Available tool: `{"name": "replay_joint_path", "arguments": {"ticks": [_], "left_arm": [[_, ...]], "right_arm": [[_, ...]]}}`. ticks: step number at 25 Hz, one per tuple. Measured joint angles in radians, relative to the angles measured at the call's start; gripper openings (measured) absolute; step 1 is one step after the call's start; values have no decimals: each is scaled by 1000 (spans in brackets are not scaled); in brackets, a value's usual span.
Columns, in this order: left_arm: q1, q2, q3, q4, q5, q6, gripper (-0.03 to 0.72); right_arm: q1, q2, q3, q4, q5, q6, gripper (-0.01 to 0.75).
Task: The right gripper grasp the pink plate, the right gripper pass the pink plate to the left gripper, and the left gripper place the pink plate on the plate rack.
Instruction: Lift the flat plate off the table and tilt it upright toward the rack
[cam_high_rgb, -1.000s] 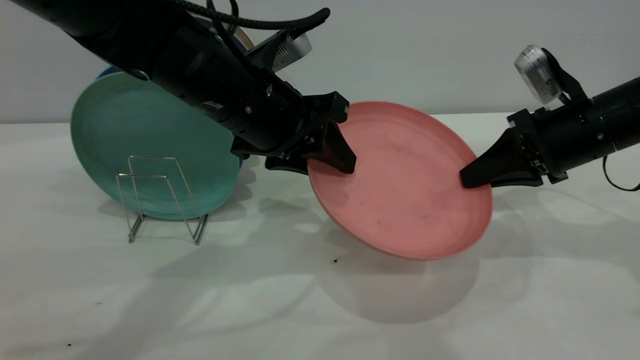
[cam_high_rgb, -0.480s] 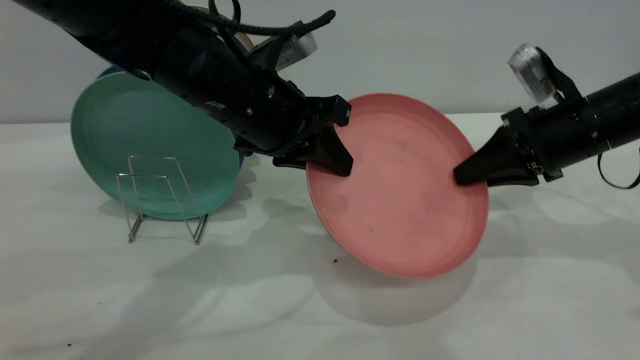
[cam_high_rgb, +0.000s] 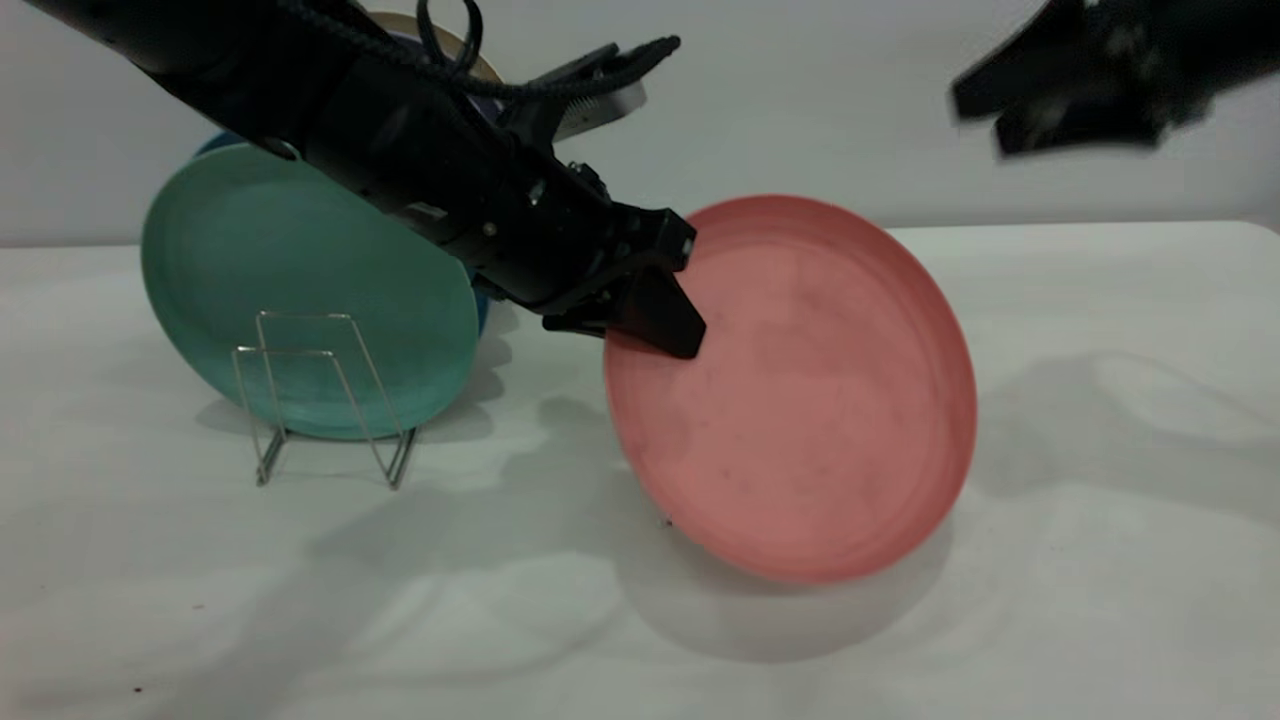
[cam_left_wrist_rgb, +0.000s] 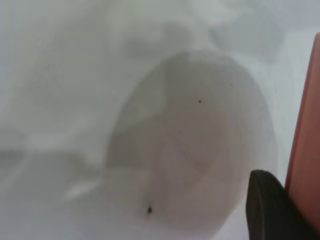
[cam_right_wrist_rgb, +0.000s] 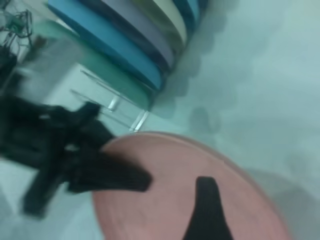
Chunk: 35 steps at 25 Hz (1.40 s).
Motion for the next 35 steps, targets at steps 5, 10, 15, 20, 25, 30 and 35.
{"name": "replay_joint_path", "arguments": {"ticks": [5, 10, 15, 20, 25, 30, 35], "left_arm": [[112, -140, -2, 159, 145, 36, 97], [240, -342, -2, 361, 299, 63, 97], [334, -499, -2, 547, 359, 177, 97], [375, -568, -23, 653, 377, 389, 97], [378, -551, -100, 802, 385, 511, 97], [378, -503, -142, 903, 377, 610, 97], [378, -431, -142, 910, 325, 717, 97]], "right_arm": [[-5, -213, 2, -186, 162, 134, 505], [-5, -420, 27, -300, 188, 262, 398], [-5, -630, 151, -386, 199, 337, 360], [-5, -849, 390, -440, 205, 408, 359], [-5, -1071, 597, -517, 190, 521, 359], [-5, -1322, 692, -637, 174, 643, 359], [-5, -1544, 700, -794, 175, 774, 359]]}}
